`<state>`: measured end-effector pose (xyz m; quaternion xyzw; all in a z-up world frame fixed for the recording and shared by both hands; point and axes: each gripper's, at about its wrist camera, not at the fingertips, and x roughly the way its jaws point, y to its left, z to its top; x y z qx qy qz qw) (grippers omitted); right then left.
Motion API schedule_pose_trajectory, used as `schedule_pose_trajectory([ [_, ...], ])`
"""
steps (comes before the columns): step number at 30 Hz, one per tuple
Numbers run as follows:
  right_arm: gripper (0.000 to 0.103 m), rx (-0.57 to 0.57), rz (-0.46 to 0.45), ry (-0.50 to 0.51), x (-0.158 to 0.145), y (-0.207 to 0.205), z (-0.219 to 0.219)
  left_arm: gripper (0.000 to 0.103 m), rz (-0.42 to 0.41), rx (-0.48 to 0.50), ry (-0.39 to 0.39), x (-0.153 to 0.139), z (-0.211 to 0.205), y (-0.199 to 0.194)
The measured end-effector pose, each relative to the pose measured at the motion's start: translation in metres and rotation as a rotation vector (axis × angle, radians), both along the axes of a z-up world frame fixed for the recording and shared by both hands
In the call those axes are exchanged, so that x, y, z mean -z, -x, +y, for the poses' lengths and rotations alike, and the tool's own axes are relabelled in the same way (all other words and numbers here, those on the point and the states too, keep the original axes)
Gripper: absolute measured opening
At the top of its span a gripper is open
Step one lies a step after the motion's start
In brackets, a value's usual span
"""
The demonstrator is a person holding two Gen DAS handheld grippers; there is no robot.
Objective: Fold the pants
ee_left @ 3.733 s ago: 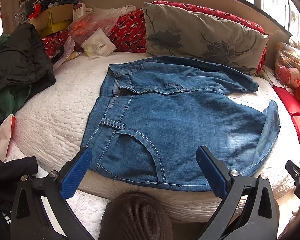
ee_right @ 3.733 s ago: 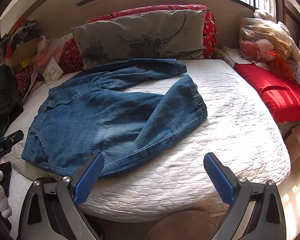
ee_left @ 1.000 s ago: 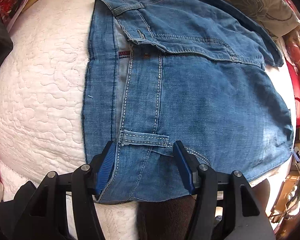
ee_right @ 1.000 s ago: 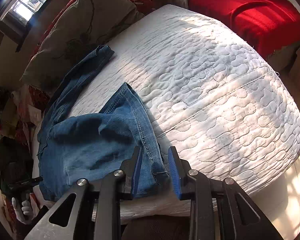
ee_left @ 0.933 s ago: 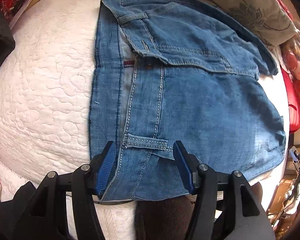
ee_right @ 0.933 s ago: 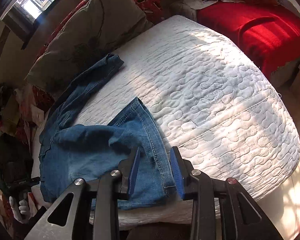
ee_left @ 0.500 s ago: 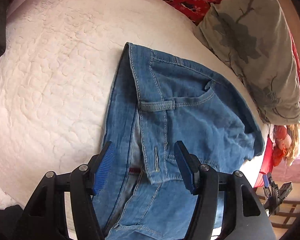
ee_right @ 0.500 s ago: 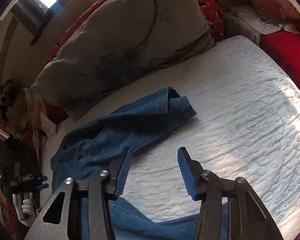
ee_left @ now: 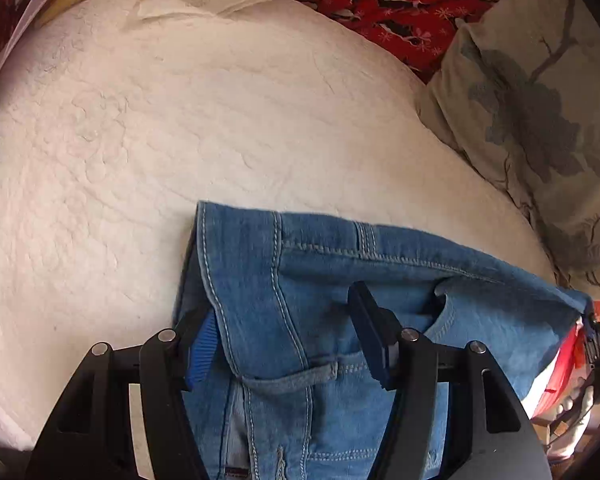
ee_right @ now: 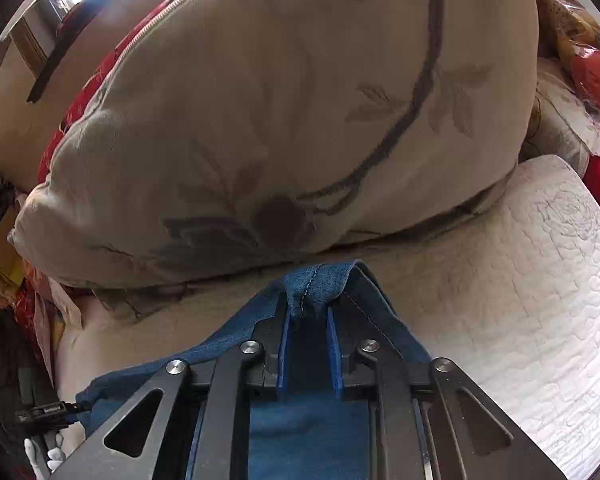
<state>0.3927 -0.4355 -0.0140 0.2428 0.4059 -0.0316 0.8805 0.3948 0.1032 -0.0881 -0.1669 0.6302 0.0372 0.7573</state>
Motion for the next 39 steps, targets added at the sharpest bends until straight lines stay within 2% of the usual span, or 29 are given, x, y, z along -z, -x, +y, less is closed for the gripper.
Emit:
schedule_pose_trajectory([
  [1,0.023,-0.004,-0.001,0.026,-0.005,-0.006,0.004,0.061,0.008,-0.022,0.002,0.0,0.004,-0.004],
  [3,0.038,-0.023,0.023,0.072,-0.006,-0.009,0.011,0.061,0.003,-0.046,0.055,-0.005,0.017,-0.004],
  [5,0.046,-0.044,0.035,0.112,-0.003,-0.003,0.012,0.061,-0.037,-0.068,0.075,-0.016,0.033,0.003],
  [9,0.051,0.01,0.117,0.157,0.022,0.029,-0.007,0.061,-0.045,-0.107,0.205,-0.024,0.068,0.034],
  [12,0.051,0.045,0.192,0.112,0.051,0.061,-0.019,0.061,-0.006,-0.114,0.272,-0.016,0.075,0.066],
  [15,0.051,0.092,0.205,0.02,0.069,0.105,-0.036,0.061,0.011,-0.077,0.325,-0.012,0.069,0.101],
  [18,0.051,0.098,0.205,-0.037,0.073,0.158,-0.047,0.061,0.025,-0.031,0.389,-0.006,0.049,0.134],
  [23,0.051,0.096,0.209,-0.064,0.064,0.247,-0.054,0.061,0.048,0.073,0.373,-0.009,0.021,0.18],
  [26,0.067,0.119,0.23,-0.046,0.063,0.297,-0.069,0.061,0.049,0.119,0.362,-0.009,0.008,0.197],
  [28,0.068,0.142,0.265,-0.032,0.072,0.314,-0.072,0.061,0.065,0.13,0.345,-0.006,0.004,0.207],
  [29,0.068,0.149,0.271,-0.06,0.078,0.321,-0.075,0.061,0.069,0.13,0.35,-0.005,0.003,0.212],
  [33,0.068,0.126,0.22,-0.129,0.087,0.318,-0.064,0.061,0.066,0.114,0.345,-0.009,0.003,0.223],
  [36,0.068,0.068,0.23,-0.057,0.088,0.298,-0.042,0.061,0.061,0.112,0.356,-0.013,0.002,0.226],
  [38,0.06,0.018,0.255,0.029,0.088,0.286,-0.029,0.061,0.05,0.117,0.356,-0.016,-0.001,0.227],
  [39,0.048,-0.007,0.253,0.058,0.086,0.283,-0.025,0.061,0.046,0.116,0.358,-0.017,0.0,0.227],
])
